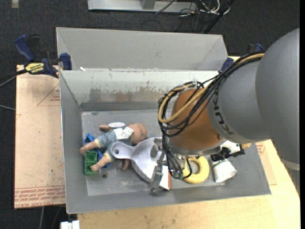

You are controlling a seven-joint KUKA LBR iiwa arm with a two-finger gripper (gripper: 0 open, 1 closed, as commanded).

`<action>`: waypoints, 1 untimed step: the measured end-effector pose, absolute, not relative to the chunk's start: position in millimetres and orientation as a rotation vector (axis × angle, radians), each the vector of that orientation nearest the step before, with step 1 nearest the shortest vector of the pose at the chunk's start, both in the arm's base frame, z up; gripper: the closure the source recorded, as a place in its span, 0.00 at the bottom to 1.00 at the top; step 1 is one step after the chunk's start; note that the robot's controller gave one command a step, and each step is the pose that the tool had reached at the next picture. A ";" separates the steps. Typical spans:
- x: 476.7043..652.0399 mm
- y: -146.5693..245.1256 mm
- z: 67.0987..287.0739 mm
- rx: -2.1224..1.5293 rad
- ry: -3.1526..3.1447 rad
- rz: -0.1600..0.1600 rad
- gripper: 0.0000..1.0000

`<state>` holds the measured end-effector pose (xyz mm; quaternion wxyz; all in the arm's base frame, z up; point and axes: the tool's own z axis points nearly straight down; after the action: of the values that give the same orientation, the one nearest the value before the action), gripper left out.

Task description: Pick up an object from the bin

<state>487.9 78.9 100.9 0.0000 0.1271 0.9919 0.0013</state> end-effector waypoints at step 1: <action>481.8 84.0 76.5 0.575 3.088 0.004 0.00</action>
Offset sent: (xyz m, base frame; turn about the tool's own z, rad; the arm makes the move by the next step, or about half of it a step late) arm -0.0092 0.0227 -0.0309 0.3123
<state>481.8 84.0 76.5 0.0005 0.1831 0.9831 0.0012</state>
